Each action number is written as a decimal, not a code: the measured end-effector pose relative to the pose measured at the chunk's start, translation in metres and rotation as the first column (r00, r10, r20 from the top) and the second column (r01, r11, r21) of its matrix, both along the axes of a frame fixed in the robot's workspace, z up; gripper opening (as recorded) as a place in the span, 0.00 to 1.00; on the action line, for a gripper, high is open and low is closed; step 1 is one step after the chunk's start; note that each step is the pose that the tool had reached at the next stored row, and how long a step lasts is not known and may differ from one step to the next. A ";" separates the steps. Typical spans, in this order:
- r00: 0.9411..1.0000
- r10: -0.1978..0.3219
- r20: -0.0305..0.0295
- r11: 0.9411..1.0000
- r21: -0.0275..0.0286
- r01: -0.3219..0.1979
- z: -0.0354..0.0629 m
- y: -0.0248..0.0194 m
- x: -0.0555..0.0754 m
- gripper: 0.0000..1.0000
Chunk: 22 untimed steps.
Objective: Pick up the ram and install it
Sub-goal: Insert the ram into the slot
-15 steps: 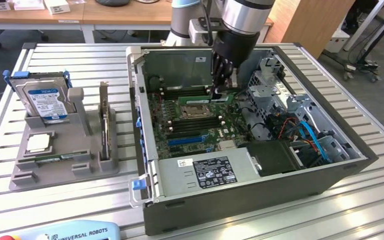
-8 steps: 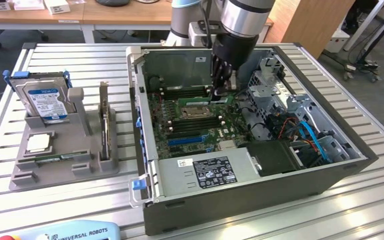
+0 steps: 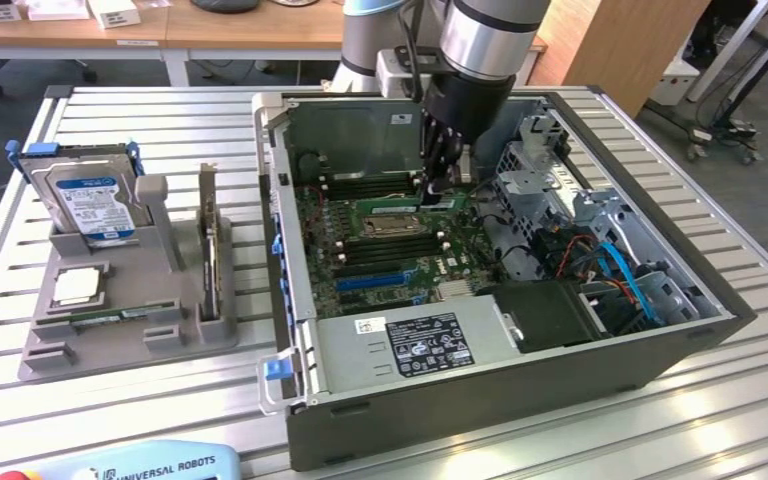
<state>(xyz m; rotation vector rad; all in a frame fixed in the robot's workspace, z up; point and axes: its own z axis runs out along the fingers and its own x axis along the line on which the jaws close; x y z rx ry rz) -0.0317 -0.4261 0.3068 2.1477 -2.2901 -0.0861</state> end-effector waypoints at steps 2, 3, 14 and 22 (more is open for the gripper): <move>1.000 0.000 0.001 1.000 0.000 0.000 -0.0002 0.0000 0.000 0.12; 1.000 0.001 0.001 1.000 0.000 -0.001 -0.0003 0.0000 0.000 0.12; 1.000 0.004 0.001 1.000 0.000 -0.004 -0.0013 0.0000 0.000 0.12; 1.000 0.016 0.001 1.000 0.000 -0.016 -0.0020 0.0000 0.000 0.12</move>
